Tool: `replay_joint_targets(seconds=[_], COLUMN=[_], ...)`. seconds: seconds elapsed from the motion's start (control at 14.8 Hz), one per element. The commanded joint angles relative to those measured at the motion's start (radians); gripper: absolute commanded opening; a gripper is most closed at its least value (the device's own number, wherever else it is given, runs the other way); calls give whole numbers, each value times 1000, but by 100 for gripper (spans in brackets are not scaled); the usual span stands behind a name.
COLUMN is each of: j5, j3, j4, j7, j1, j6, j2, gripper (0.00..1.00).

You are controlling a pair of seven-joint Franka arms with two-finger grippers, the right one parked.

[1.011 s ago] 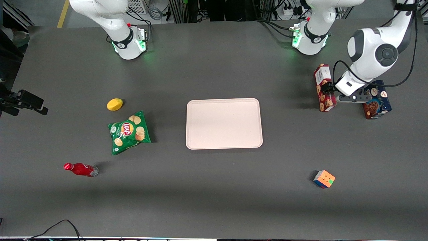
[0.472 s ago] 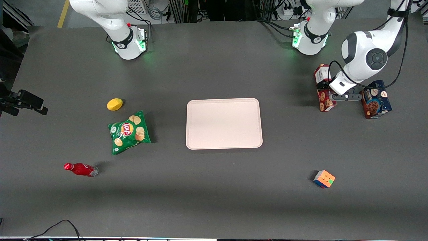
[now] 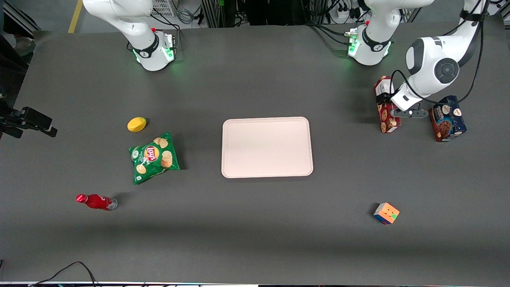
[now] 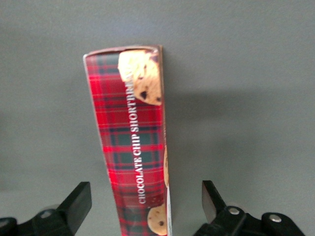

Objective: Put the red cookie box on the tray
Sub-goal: 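Close the left gripper on the red plaid box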

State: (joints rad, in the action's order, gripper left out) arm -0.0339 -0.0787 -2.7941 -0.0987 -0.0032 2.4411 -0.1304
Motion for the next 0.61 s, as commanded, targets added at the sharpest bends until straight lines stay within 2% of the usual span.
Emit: replay_joint_targets(seconds=[0.0, 0.4, 0.47, 0.54], j5=[-11, -11, -11, -11], j3=[-3, -3, -3, -3], j4=[-30, -30, -30, -33], j7=[-33, -30, -30, -30], j1=[25, 26, 26, 26], j6=[57, 114, 122, 127], j2=[40, 91, 95, 97], gripper=[100, 100, 98, 90])
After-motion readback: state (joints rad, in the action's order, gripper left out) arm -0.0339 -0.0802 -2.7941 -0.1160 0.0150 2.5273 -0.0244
